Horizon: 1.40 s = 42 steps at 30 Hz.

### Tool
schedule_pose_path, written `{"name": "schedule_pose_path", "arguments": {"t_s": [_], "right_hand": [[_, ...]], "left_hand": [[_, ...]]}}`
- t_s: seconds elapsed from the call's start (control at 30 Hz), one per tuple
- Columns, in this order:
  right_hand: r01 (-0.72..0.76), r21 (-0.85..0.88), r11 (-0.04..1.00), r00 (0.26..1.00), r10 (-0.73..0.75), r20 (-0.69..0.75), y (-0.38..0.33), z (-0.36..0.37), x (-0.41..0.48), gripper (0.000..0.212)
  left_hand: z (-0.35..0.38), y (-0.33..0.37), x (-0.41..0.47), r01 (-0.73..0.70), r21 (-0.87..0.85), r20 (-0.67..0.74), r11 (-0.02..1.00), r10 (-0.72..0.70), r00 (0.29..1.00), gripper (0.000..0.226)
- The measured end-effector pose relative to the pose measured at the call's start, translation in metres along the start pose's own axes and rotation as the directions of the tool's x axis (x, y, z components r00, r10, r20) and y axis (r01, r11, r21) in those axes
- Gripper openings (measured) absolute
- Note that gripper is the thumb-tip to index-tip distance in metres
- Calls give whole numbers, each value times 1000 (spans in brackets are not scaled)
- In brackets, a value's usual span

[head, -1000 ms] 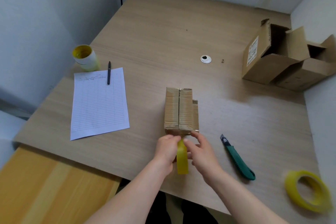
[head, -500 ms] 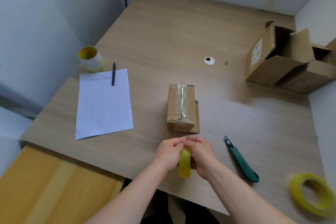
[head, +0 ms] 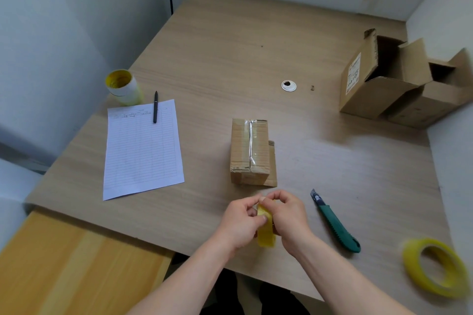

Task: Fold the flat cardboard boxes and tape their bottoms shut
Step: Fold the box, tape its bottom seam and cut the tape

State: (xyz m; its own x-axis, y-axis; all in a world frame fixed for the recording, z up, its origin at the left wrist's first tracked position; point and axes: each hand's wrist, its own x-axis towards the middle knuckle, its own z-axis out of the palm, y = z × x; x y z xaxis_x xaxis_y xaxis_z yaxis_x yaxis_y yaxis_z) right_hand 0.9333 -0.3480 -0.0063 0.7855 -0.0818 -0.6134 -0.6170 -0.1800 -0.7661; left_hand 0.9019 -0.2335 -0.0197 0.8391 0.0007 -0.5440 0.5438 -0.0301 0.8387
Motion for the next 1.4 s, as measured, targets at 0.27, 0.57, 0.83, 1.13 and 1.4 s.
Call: {"name": "schedule_pose_path", "arguments": {"t_s": [0.27,0.57,0.83,1.13,1.4], "right_hand": [[134,-140,981,991,-135,-4,-3,-6,-15,20],[116,-311,943,979,-162,-125,-13,-37,-6,17],[311,-775,551,947,-244,206,20,-94,-2,65],[328,-864,382,907,-383,175,44,-87,3,54],[251,-192,949,964,-263,-36,-38,-15,12,21]], "left_hand": [[13,16,1,33,117,-98,993,-22,995,58],[22,35,-23,-198,602,-29,773,270,963,66],[-44,84,43,-215,961,115,175,455,883,102],[-46,85,70,-151,972,103,180,254,962,114],[-4,74,49,103,992,-118,71,259,959,114]]}}
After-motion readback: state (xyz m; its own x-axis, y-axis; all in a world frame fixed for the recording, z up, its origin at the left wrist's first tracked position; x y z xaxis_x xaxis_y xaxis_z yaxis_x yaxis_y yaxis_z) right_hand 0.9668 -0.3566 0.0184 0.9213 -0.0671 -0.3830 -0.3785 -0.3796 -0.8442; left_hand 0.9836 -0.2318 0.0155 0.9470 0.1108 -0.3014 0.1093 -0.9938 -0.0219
